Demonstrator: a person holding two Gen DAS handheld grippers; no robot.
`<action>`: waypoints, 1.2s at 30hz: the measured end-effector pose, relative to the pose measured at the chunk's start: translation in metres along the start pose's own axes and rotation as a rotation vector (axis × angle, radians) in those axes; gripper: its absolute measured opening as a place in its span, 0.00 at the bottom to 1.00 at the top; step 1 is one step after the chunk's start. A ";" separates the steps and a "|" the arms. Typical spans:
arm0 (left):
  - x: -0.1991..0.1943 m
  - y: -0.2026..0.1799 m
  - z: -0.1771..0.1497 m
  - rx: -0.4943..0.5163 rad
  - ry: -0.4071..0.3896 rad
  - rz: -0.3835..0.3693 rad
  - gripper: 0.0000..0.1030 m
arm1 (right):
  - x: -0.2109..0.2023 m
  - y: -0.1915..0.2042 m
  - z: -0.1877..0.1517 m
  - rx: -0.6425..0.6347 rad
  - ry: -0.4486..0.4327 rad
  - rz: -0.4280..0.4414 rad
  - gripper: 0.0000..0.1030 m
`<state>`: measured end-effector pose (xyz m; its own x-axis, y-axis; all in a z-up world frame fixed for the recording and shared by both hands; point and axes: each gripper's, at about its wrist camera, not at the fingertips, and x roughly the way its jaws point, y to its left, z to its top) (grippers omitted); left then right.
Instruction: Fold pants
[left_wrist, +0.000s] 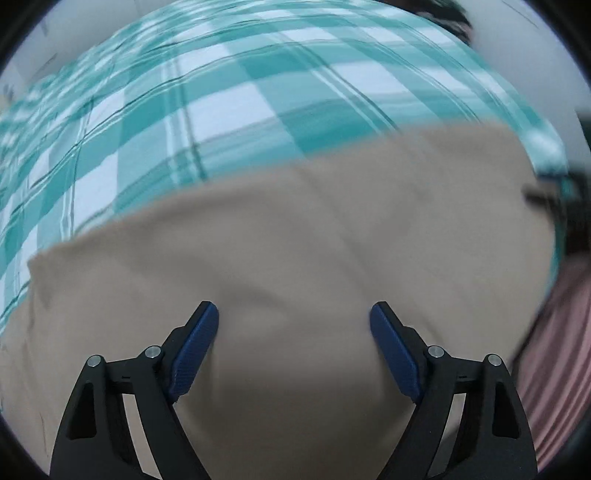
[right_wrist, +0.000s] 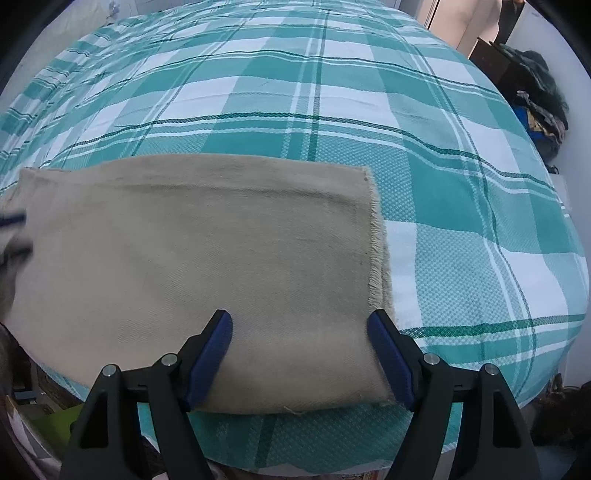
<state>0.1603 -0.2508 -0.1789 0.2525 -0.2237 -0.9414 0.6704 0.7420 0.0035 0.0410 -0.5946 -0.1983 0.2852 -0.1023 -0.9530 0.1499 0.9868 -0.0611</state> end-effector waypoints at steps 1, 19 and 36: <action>-0.006 -0.004 -0.008 0.014 -0.017 0.005 0.84 | 0.002 -0.002 0.004 0.001 -0.004 0.001 0.74; -0.008 -0.019 -0.034 -0.006 -0.076 -0.040 0.93 | -0.045 -0.113 -0.069 0.860 -0.180 0.632 0.72; -0.017 -0.011 -0.033 -0.052 -0.083 -0.045 0.93 | -0.032 -0.054 -0.040 0.660 -0.190 0.424 0.07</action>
<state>0.1254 -0.2346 -0.1742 0.2818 -0.3073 -0.9089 0.6457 0.7614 -0.0572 -0.0140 -0.6398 -0.1761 0.5900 0.1861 -0.7857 0.5043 0.6750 0.5386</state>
